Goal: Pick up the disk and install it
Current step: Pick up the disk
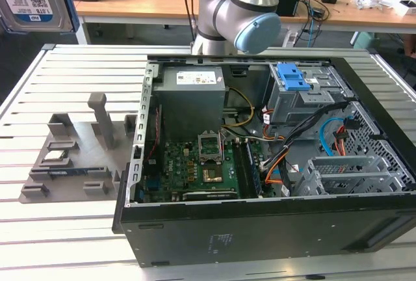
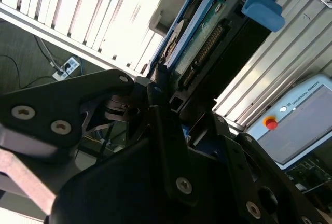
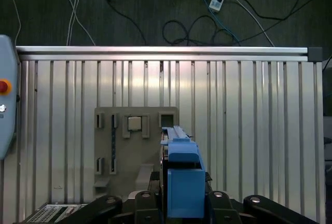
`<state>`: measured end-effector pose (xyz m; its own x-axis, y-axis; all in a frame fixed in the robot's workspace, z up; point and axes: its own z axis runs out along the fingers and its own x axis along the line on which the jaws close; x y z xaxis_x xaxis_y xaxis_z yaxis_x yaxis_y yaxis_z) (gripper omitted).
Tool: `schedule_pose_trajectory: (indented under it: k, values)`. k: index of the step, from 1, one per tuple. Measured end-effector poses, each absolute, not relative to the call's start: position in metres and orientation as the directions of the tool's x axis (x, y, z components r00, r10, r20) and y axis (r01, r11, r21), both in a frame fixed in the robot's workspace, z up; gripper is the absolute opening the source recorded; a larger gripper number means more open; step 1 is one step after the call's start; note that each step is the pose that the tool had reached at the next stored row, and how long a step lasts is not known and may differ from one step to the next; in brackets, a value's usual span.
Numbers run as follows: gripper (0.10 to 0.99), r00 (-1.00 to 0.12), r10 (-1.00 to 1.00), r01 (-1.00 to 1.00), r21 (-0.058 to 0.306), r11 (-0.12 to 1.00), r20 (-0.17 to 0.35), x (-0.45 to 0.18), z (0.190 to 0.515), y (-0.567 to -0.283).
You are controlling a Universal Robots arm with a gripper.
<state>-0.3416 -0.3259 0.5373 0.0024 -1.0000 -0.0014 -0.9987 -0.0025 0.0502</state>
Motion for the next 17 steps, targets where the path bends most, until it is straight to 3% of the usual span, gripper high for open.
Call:
schedule_pose_trajectory:
  k: [17]
  values:
    - [0.365, 0.002, -1.000, -0.999, 0.052, -0.002, -0.002, -0.339, 0.565, -0.326]
